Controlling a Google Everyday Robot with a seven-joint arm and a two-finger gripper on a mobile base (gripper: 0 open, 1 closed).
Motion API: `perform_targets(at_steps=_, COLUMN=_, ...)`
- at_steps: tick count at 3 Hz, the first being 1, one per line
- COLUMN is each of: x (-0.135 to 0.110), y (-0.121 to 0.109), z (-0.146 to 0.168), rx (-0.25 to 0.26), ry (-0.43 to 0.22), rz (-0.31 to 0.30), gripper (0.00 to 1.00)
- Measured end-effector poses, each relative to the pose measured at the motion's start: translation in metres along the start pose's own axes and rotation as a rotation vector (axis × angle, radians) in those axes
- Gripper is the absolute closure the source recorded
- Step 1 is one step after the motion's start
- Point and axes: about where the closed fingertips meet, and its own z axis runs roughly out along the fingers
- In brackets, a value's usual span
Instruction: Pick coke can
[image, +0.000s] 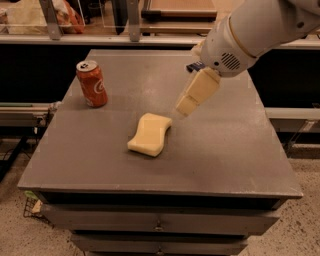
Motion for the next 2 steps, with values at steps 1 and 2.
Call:
perform_targets(at_steps=1, x=-0.016, y=-0.004, z=0.018, rx=-0.005, ry=-0.076, rz=-0.016, gripper=0.0)
perform_targets(at_steps=2, x=-0.048, y=-0.017, z=0.057, rx=-0.01, ry=-0.201, rz=-0.014, gripper=0.0)
